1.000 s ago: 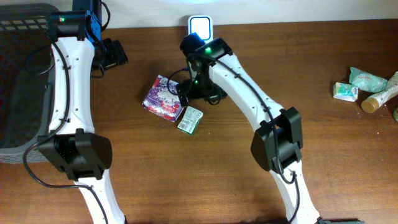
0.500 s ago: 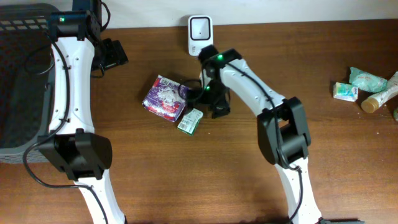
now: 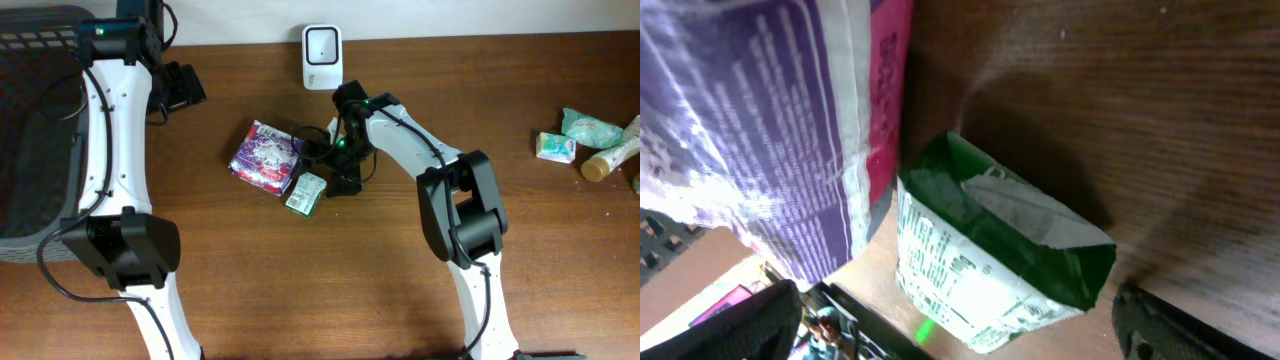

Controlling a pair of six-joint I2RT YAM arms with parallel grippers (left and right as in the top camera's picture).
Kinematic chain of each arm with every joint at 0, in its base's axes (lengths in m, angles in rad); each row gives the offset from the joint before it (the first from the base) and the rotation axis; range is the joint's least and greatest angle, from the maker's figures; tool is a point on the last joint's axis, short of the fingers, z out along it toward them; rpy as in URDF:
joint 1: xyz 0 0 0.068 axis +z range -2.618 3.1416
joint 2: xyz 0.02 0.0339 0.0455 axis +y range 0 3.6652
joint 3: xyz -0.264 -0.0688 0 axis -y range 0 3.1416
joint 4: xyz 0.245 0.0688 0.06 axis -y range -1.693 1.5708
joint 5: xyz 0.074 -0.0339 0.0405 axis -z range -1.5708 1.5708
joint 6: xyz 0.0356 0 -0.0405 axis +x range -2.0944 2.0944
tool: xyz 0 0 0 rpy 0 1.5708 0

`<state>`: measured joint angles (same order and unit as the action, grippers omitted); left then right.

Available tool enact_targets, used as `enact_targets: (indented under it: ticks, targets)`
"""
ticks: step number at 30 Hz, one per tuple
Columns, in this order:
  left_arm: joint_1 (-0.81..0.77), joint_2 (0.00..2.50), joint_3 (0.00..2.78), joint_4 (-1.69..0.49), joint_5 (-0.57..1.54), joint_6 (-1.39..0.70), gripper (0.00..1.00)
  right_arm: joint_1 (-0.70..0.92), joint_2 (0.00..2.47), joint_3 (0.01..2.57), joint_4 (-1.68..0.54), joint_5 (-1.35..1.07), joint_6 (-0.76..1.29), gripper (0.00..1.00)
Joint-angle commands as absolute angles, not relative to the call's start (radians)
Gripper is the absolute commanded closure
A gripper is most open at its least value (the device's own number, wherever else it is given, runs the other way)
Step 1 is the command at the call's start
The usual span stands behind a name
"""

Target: Scan the item barcode

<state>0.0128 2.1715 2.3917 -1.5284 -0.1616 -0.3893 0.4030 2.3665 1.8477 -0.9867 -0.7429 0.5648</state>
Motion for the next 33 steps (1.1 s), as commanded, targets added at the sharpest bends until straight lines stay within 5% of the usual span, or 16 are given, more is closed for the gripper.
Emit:
enact_targets:
  ticks: [1,13,16,27,33]
  targets:
    - [0.016,2.184,2.389,-1.53,-0.162,-0.399,0.01,0.424,2.38,1.811,-0.979,-0.612,0.678,0.14]
    - [0.016,2.184,2.389,-1.53,-0.162,-0.399,0.01,0.496,2.38,1.754,-0.826,-0.485,0.714,0.42]
    - [0.016,2.184,2.389,-1.53,-0.162,-0.399,0.01,0.5,2.38,1.754,-0.834,-0.448,0.712,0.6]
    - [0.016,2.184,2.389,-1.53,-0.162,-0.399,0.01,0.484,2.34,1.827,-0.925,-0.428,0.506,0.62]
    - [0.016,2.184,2.389,-1.53,-0.162,-0.399,0.01,0.485,2.316,2.01,-1.221,-0.059,0.44,0.67]
